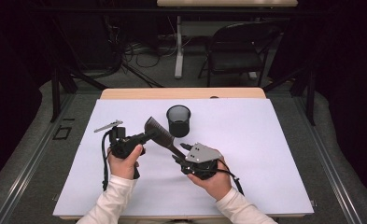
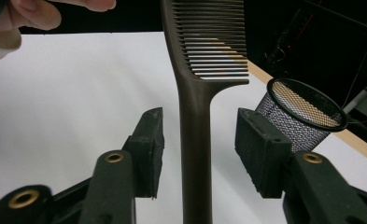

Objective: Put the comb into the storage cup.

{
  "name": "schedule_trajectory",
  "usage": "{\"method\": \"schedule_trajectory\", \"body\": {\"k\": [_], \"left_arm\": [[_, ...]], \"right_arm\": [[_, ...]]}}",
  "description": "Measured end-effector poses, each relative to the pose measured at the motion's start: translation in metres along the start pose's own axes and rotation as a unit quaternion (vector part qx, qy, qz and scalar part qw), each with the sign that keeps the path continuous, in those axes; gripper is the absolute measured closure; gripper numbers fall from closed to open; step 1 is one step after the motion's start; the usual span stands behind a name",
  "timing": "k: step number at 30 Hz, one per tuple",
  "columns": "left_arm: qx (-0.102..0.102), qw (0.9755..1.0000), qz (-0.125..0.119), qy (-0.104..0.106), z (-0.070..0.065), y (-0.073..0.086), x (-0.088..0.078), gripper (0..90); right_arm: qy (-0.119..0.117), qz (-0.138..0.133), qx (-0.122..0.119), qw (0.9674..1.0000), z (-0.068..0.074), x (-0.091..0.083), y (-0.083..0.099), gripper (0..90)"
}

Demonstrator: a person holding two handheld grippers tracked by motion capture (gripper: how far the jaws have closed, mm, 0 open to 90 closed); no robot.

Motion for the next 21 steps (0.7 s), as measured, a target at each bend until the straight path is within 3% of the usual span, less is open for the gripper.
{"method": "schedule_trajectory", "body": {"k": [12,21], "left_arm": [[0.008,0.9999,-0.011,-0.004,0.005,-0.004,-0.002,83.9],[0.007,0.9996,-0.025,-0.013,0.011,-0.01,-0.006,83.8]], "right_arm": [[0.005,-0.007,0.006,0.9999,-0.007,-0.003,-0.003,45.1],[0.002,-0.005,-0.007,1.0,-0.006,-0.001,-0.003,44.6]]}}
Point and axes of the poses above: each handheld gripper's, and its own axes: x roughly forward along the jaws, y roughly out of its underside, z roughly to its left, the point moved 10 cm from there along x, roughly forward along the jaws, and after that the axes turned 12 degrees about -y, right-handed, at the moved point
